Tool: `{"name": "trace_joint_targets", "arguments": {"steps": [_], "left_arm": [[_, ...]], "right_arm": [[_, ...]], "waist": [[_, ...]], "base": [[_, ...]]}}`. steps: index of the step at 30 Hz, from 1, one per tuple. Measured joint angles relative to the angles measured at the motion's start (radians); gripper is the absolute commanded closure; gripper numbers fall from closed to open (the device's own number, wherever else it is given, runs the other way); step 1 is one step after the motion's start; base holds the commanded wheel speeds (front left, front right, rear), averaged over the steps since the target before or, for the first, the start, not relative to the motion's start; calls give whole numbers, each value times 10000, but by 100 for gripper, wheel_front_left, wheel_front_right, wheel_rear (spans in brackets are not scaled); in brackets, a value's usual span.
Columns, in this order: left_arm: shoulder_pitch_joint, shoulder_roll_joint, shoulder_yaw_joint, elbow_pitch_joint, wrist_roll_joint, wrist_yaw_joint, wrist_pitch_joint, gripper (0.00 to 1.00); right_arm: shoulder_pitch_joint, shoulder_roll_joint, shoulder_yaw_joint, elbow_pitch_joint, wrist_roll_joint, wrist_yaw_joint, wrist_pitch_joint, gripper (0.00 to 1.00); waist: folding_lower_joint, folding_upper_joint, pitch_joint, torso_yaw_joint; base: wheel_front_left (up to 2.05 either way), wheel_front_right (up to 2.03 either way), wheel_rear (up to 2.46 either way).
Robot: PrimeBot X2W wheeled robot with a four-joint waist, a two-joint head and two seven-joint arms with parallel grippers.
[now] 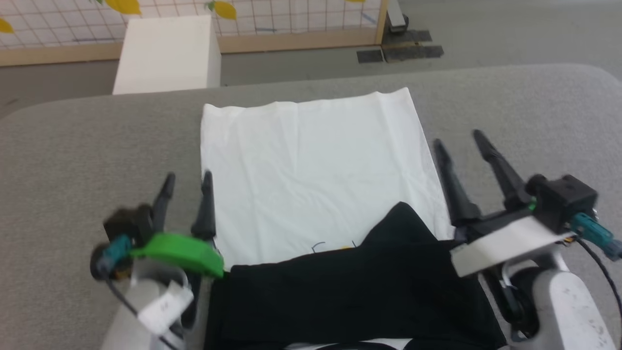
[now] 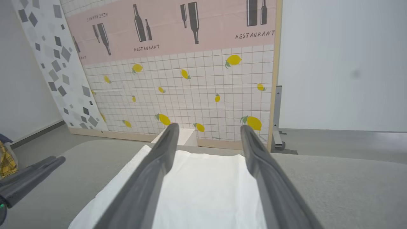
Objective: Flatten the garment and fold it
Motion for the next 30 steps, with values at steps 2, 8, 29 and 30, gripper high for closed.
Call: {"name": "trace_joint_targets", "arguments": {"steps": [2, 8, 29, 30], "left_arm": [[-683, 232, 63, 305, 50, 23, 249, 0], [-2812, 1302, 157, 1404, 334, 2, 1904, 0], [-7140, 3653, 499, 2757, 265, 784, 9081, 0], [-7143, 3651, 504, 2686, 247, 838, 9225, 0]], "right_arm": [[215, 2, -368, -46, -100, 0, -134, 0], [343, 10, -838, -159, -98, 0, -366, 0], [-625, 8, -297, 685, 742, 0, -1538, 0], [-645, 8, -276, 746, 765, 0, -1578, 0]], "waist": [[0, 0, 189, -103], [0, 0, 941, -478], [1, 0, 4022, -2202], [1, 0, 4121, -2278]], "base": [[0, 0, 0], [0, 0, 0], [0, 0, 0], [0, 0, 0]]}}
